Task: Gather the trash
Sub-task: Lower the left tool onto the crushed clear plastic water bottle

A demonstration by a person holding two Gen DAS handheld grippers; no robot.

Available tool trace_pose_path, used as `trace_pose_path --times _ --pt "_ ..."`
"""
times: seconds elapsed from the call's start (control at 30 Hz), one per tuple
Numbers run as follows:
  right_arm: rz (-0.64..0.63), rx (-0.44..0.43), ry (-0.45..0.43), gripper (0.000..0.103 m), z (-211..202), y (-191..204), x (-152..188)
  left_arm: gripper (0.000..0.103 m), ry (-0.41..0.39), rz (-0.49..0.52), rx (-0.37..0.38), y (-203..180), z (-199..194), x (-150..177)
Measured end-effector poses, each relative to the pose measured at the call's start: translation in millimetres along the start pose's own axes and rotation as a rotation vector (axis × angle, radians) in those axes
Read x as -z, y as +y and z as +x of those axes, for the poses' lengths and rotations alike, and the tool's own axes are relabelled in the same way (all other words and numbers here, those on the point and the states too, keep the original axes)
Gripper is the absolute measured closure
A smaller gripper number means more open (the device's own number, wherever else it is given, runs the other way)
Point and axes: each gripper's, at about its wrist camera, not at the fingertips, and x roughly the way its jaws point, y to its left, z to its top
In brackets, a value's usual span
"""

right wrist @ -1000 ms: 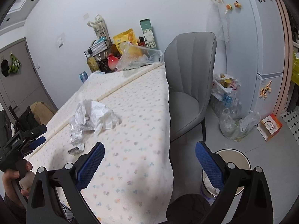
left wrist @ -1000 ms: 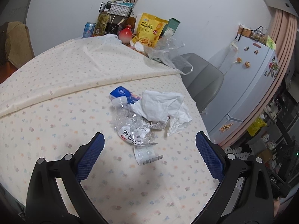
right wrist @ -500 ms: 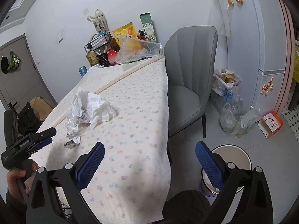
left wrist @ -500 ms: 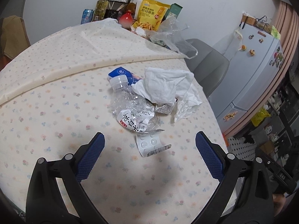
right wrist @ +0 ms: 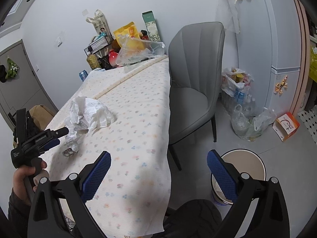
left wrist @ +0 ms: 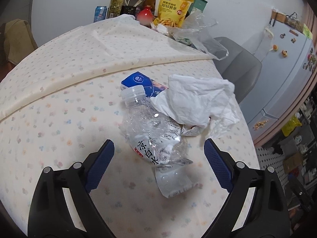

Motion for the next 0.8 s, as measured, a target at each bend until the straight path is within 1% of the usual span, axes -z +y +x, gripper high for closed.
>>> trace_pose_path --times 0.1,0.23,0.3,0.33,0.37,0.4,0.43,0.5,0.53,0.7,0.77,0.8 --pt "-0.01 0.004 -0.002 0.008 -0.3 3.9 -3.2 0.012 0.029 -0.014 0.008 2.0 11.3 -1.4" --pt "-0.028 0.006 -0.003 0.008 -1.2 12.0 -4.7 0.012 0.038 -0.041 0.011 7.8 21.0 -4.8" --pt "-0.037 0.006 -0.001 0.008 -1.4 16.0 -6.0 0.015 0.036 -0.065 0.024 13.9 22.9 -5.7" --pt "-0.043 0.007 0.001 0.008 -0.9 18.7 -6.6 0.026 0.037 -0.066 0.026 15.5 23.0 -6.1" --pt "-0.048 0.008 0.002 0.008 -0.6 21.1 -7.0 0.039 0.042 -0.063 0.026 16.5 23.3 -6.4" --pt "-0.052 0.008 0.003 0.008 -0.1 22.9 -7.2 0.046 0.048 -0.059 0.016 18.3 23.0 -6.7" --pt "-0.057 0.008 0.005 0.008 0.3 25.4 -7.6 0.055 0.052 -0.061 0.023 20.4 22.6 -7.0" --pt "-0.064 0.001 0.008 0.008 2.2 32.4 -8.7 0.063 0.042 -0.071 0.059 26.6 17.5 -6.5" --pt "-0.068 -0.003 0.008 0.008 2.9 34.7 -9.5 0.067 0.035 -0.068 0.06 29.0 14.5 -6.1" --pt "-0.116 -0.032 0.009 0.008 8.9 59.7 -13.5 0.069 0.011 -0.11 0.058 52.9 -1.6 -3.5" --pt "-0.13 -0.042 0.014 0.008 12.9 68.7 -14.3 0.074 -0.004 -0.129 0.068 62.6 -8.9 -1.4" --pt "-0.138 -0.05 0.019 0.008 16.0 75.1 -15.0 0.074 -0.011 -0.139 0.077 67.4 -13.4 -1.4"
